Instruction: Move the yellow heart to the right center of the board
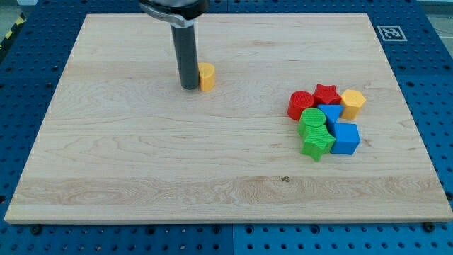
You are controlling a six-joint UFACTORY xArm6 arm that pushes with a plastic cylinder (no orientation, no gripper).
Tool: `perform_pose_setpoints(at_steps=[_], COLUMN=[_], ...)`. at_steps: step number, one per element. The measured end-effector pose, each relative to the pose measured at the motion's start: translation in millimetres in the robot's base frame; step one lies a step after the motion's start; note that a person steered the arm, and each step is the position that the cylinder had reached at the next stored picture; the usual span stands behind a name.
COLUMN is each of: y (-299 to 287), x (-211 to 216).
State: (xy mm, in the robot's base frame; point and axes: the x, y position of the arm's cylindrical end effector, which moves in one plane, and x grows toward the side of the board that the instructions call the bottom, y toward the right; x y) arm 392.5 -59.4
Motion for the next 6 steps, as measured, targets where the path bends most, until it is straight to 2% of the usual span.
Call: perform_pose_setpoints(at_steps=[1,5,6], y=[32.5,60.3,67.4], x=[-15.1,-22.0,-36.4])
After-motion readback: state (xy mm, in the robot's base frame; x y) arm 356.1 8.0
